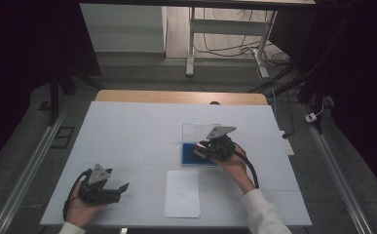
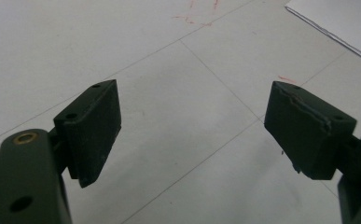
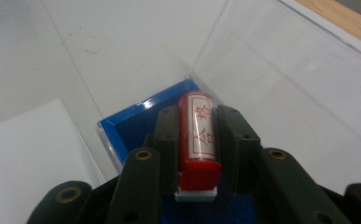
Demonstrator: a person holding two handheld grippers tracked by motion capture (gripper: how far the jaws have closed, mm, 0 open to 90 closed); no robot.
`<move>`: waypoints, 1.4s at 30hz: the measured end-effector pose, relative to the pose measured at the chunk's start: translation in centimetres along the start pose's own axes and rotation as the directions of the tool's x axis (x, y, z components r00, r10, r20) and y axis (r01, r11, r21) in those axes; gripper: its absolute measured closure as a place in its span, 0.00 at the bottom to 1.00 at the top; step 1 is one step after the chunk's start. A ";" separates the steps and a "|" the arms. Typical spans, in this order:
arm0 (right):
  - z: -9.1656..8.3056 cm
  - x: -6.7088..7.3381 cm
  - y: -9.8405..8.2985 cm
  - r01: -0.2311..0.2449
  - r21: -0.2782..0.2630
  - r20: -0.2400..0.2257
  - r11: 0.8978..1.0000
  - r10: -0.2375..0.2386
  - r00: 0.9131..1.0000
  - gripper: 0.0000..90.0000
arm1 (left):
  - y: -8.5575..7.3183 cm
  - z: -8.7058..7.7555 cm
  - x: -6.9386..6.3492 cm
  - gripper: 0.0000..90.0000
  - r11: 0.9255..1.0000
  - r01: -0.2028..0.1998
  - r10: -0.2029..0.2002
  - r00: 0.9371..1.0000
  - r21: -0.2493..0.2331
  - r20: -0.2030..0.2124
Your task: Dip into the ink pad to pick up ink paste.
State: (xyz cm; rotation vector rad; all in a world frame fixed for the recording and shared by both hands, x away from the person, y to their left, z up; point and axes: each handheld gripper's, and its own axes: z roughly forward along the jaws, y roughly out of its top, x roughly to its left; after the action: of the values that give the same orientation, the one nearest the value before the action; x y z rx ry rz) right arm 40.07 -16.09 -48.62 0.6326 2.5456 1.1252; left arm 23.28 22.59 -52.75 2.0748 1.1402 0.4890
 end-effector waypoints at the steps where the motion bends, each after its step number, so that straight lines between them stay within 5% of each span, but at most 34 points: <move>1: 0.1 0.0 0.0 -0.001 0.001 -0.001 1.000 0.001 1.000 0.78 | 0.0 0.0 0.0 0.21 1.000 0.001 -0.001 1.000 0.000 0.000; 14: 0.2 -0.3 0.0 -0.039 0.038 -0.005 0.999 0.039 0.999 0.78 | 0.0 0.0 0.0 0.21 1.000 0.000 0.000 1.000 -0.001 -0.003; 25: 0.4 0.2 0.3 -0.007 0.085 0.027 0.996 0.005 1.000 0.79 | -0.1 0.0 0.0 0.21 1.000 0.005 -0.005 1.000 0.000 -0.001; 42: 0.5 0.5 -0.1 -0.008 0.073 0.044 0.997 0.005 0.999 0.79 | 0.0 -0.3 -0.1 0.21 1.000 0.019 -0.019 1.000 -0.009 -0.011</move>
State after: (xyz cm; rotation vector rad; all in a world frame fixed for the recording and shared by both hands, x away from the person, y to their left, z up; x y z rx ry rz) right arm 39.78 -15.56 -49.08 0.6762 2.5597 1.0126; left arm 23.04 22.60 -52.56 2.0535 1.1611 0.4959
